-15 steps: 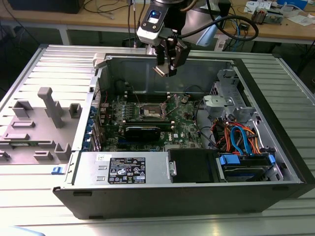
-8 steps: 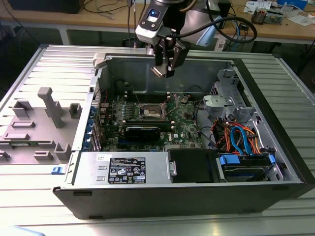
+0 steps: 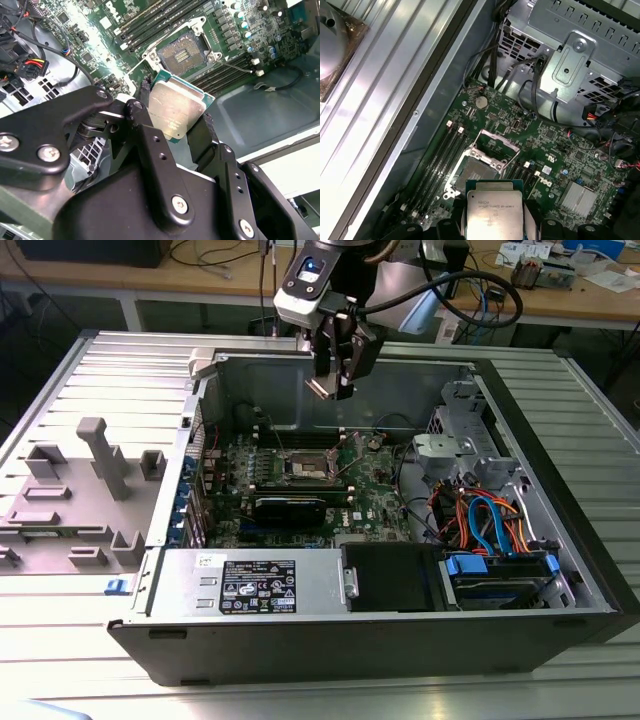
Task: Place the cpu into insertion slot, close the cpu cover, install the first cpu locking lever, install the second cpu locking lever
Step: 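Place the cpu into insertion slot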
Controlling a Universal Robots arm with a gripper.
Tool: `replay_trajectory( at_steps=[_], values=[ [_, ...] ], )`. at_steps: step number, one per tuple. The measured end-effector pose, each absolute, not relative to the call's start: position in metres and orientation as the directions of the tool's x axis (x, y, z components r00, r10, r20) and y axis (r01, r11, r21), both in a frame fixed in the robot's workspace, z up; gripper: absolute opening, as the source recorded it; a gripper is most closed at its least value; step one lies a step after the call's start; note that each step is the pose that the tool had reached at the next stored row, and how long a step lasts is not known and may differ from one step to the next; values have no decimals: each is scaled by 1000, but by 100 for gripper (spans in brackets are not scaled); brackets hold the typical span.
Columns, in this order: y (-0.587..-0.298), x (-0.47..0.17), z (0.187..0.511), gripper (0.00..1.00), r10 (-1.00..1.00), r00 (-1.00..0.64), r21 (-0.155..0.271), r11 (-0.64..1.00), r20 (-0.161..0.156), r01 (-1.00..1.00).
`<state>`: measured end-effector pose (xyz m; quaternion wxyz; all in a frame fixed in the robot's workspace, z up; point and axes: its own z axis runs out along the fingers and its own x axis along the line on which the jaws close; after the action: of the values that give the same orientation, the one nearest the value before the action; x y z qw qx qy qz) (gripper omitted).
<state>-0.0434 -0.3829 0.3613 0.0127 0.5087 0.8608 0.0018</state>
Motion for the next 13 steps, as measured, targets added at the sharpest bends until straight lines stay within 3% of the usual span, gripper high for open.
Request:
replay_trajectory(
  at_steps=[13],
  values=[
    [-383, -43, 361, 55, 910, -414, 16, 414, -20, 910]
  ],
)
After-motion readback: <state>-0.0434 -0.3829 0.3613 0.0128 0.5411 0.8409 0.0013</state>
